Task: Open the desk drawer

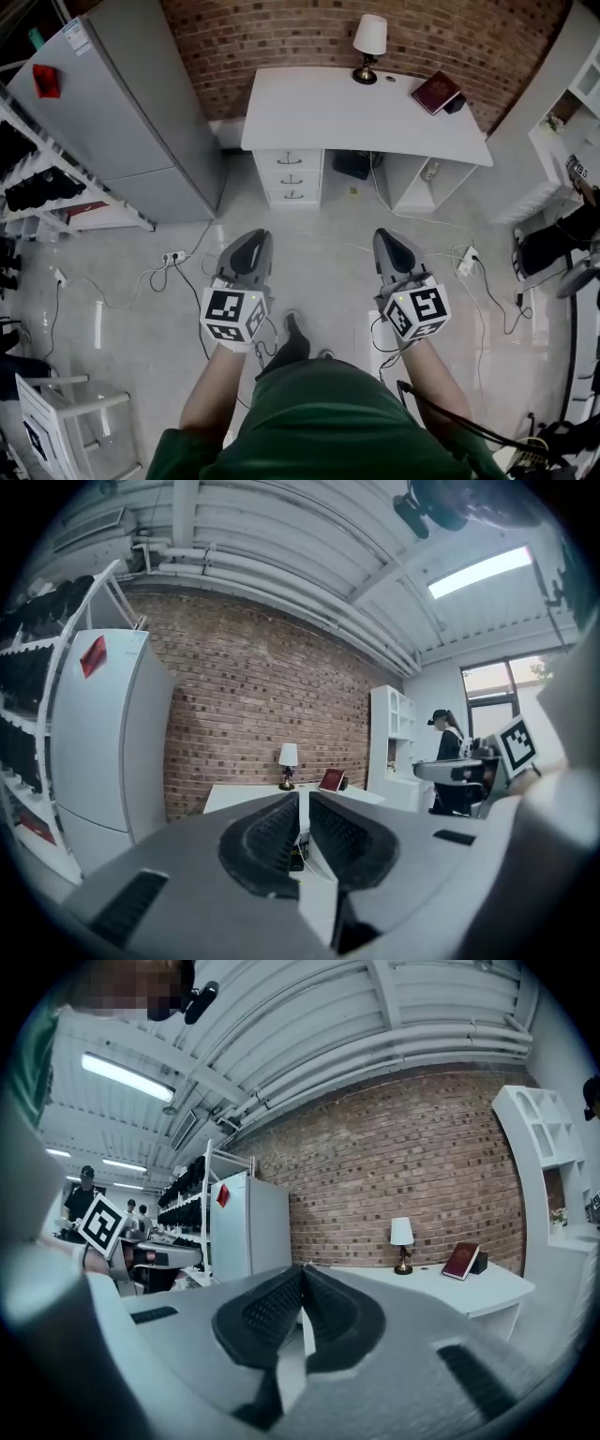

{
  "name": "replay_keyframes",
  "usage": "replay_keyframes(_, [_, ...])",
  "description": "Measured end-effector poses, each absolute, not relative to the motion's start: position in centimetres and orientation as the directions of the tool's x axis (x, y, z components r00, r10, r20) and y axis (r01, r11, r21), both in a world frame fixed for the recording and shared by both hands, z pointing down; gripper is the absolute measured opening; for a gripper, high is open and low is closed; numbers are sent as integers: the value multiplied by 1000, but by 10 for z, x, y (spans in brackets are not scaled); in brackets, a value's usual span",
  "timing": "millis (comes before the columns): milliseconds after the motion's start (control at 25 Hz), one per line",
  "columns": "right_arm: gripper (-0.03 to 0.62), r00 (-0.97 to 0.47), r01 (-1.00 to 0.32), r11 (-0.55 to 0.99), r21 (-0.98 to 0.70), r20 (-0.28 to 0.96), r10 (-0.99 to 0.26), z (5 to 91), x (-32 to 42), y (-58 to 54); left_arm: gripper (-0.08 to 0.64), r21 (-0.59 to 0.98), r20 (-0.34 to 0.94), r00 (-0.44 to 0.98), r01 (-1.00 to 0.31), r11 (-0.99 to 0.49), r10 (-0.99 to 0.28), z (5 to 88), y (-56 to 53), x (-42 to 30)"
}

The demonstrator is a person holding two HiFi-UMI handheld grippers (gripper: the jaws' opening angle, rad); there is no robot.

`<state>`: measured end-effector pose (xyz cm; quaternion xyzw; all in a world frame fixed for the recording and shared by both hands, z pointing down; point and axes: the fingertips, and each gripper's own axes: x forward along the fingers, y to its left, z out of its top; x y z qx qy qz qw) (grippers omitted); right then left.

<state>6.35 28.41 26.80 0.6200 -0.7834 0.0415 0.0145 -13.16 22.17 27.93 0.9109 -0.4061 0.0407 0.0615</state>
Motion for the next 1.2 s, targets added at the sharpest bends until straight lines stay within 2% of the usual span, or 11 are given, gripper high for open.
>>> replay_keyframes(480, [0, -160, -987, 160, -17, 139, -977, 278, 62, 188, 31, 154, 140, 693, -721, -675, -708, 306, 109, -145])
replay_keyframes(920, [0, -160, -987, 161, -9, 181, -970, 292, 42, 135, 31, 200, 162, 697, -716, -668, -699, 330, 55, -165])
replay_keyframes(1200, [0, -176, -984, 176, -18, 180, -968, 297, 53, 105, 31, 210, 174, 690, -723, -658, -703, 340, 34, -153])
